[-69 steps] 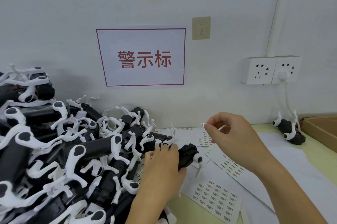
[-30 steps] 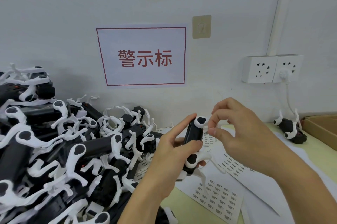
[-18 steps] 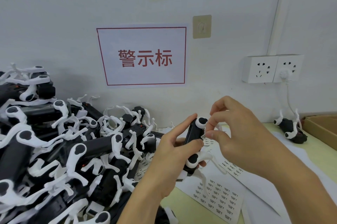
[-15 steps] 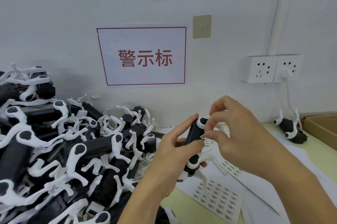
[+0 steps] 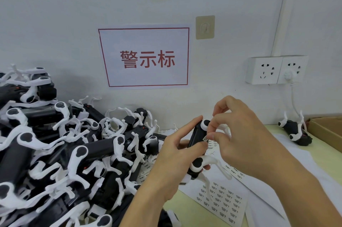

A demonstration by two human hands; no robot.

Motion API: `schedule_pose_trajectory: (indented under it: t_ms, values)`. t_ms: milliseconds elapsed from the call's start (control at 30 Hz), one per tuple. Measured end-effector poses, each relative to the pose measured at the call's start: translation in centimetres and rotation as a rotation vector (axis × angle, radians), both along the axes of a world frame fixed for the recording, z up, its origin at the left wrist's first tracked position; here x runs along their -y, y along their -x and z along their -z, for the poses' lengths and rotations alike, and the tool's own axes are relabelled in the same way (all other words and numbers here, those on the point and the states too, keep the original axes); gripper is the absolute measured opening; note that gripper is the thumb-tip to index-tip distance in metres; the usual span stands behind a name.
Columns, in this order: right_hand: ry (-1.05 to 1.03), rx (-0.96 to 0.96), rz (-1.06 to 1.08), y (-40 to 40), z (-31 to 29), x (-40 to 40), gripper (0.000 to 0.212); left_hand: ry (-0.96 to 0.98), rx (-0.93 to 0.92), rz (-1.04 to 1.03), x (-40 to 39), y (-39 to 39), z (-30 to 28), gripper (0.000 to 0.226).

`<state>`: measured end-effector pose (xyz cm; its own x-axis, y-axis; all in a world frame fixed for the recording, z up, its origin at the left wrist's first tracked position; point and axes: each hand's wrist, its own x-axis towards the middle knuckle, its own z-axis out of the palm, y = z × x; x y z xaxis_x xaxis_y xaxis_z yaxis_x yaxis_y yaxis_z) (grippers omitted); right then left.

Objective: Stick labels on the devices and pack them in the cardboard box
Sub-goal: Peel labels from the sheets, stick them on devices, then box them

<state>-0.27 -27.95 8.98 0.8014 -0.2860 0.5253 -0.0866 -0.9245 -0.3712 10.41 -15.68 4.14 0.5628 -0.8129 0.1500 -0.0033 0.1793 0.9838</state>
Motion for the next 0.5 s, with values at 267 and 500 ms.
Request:
schedule_pose_trajectory:
  t_ms: [267,500]
  values:
    - [0.020,0.011,0.006,-0.12,-0.05,-0.21,0.026,-0.008,-0.006,-0.016,-0.08,0.00,-0.11,0.057]
    - [0.031,0.014,0.015,-0.13,-0.13,-0.51,0.029,-0.016,-0.009,-0.036,-0.23,0.08,-0.25,0.054]
